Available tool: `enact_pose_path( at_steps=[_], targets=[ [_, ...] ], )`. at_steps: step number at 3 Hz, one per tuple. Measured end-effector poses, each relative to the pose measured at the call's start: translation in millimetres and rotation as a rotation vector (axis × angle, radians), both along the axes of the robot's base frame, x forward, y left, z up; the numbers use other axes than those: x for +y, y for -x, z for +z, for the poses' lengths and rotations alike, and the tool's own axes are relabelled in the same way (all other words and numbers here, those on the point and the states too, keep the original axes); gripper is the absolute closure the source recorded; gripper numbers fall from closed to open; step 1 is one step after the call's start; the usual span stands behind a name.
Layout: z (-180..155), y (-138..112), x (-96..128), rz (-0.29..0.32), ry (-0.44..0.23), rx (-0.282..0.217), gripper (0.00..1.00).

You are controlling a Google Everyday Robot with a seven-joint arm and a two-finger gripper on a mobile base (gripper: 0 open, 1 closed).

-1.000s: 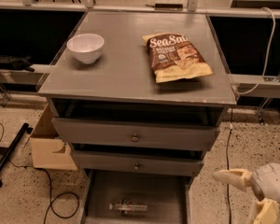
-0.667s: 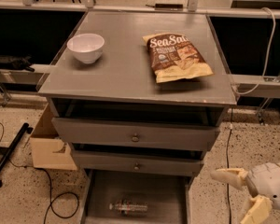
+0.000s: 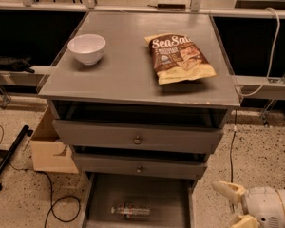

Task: Pick water bottle from bottom drawer and place on counter

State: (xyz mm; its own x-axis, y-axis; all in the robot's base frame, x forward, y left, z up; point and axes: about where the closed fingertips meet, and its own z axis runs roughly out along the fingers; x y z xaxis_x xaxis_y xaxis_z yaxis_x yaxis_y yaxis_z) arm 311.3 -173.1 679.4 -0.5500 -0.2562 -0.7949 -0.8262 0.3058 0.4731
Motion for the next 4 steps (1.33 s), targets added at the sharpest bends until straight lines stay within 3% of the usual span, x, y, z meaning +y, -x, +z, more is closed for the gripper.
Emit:
enact_pose_path(
  at_steps=[2, 3, 4],
  targets=[
    [-1, -4, 3, -0.014, -0.018, -0.010, 0.00],
    [-18, 5, 22, -0.027, -0.073, 0.019, 0.00],
    [-62, 30, 70, -0.048, -0.119, 0.076, 0.00]
  ],
)
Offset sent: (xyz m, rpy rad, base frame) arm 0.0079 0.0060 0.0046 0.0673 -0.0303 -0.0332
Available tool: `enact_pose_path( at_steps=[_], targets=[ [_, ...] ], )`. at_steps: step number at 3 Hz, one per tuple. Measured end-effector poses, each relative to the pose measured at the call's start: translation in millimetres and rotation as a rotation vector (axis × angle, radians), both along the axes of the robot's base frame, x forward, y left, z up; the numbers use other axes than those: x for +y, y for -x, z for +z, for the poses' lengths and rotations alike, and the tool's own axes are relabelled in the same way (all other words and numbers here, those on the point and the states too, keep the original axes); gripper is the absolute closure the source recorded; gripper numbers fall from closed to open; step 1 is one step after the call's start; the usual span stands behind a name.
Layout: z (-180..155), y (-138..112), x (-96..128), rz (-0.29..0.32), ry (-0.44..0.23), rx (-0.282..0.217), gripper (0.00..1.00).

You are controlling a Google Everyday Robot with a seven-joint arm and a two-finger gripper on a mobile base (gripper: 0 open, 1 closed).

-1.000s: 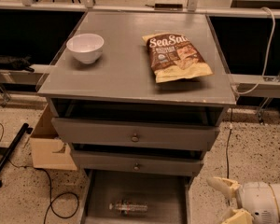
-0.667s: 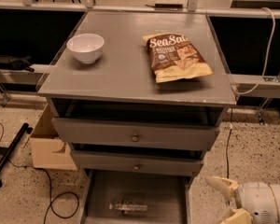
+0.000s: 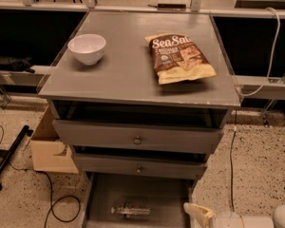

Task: Pick water bottle from bottom drawer and place on counter

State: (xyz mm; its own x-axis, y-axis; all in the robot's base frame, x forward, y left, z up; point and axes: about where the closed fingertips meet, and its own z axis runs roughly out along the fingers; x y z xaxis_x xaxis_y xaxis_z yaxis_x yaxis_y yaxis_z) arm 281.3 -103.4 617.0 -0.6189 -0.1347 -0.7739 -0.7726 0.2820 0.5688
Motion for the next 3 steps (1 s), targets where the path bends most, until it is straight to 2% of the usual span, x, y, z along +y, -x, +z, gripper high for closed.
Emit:
enact_pose_path(
  at_steps=[1, 2, 3],
  targets=[
    [-1, 0, 0, -0.001, 0.002, 0.001, 0.00],
    [-12, -1, 8, -0.066, -0.027, 0.027, 0.00],
    [-36, -21, 24, -0.084, -0.062, 0.093, 0.00]
  ],
)
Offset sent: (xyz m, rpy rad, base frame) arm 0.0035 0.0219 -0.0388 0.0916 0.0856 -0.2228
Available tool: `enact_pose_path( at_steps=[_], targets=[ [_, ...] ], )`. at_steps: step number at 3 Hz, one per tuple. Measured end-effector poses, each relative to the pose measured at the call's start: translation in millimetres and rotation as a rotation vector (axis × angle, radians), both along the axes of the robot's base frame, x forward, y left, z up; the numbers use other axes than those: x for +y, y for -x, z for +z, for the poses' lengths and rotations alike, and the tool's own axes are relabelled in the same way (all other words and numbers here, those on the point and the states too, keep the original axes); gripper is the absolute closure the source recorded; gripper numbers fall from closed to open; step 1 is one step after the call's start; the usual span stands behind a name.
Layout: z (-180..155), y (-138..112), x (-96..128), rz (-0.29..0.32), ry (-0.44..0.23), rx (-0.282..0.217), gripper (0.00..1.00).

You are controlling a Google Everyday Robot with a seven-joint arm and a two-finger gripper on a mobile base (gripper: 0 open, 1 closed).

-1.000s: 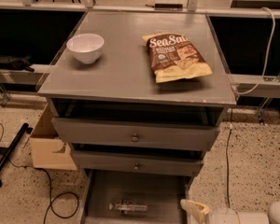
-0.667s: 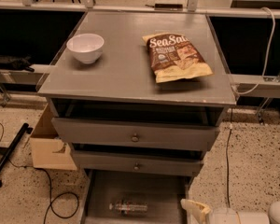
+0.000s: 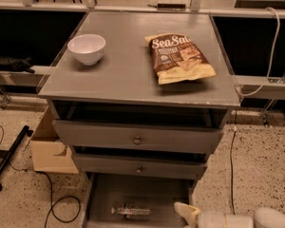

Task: Pick water bottle from bottom drawer and place on counter

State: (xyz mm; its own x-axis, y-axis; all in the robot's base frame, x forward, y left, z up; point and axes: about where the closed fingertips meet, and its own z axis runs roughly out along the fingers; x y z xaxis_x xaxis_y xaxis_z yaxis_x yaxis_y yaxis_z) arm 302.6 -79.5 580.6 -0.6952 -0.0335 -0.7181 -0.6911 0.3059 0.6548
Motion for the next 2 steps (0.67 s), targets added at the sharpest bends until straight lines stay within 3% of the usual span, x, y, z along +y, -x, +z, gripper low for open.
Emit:
enact_pose_path(
  at_steps=[1, 2],
  targets=[
    [-2, -36, 17, 0.061, 0.029, -0.006, 0.00],
    [4, -64, 17, 0.103, 0.082, -0.053, 0.00]
  ],
)
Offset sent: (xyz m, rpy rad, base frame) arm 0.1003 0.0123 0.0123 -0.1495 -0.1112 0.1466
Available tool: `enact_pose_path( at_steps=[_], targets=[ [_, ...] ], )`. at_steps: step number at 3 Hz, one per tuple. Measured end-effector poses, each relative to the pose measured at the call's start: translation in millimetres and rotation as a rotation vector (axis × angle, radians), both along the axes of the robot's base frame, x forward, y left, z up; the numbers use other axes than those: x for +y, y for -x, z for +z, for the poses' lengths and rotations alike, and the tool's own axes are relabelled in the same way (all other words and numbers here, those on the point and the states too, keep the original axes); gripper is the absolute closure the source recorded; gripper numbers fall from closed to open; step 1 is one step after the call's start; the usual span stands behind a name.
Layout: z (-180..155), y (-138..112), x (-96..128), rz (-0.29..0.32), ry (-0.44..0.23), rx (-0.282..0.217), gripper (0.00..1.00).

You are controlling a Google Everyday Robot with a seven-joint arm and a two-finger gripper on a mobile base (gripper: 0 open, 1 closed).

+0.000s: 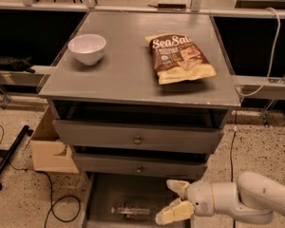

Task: Pick water bottle from bottom drawer and place on counter

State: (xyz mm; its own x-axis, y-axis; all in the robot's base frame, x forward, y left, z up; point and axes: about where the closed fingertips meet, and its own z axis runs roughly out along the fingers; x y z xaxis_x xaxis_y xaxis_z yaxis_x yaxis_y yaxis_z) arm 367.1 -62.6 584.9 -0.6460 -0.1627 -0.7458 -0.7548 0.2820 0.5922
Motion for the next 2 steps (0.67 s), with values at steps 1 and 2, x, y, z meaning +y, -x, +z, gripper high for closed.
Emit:
enact_pose_path(
  at_steps=[1, 2],
  targets=[
    [1.1, -4.4, 1.0, 0.007, 0.005, -0.008, 0.00],
    [-3.1, 2.7, 5.6, -0.002, -0.124, -0.011, 0.00]
  ],
)
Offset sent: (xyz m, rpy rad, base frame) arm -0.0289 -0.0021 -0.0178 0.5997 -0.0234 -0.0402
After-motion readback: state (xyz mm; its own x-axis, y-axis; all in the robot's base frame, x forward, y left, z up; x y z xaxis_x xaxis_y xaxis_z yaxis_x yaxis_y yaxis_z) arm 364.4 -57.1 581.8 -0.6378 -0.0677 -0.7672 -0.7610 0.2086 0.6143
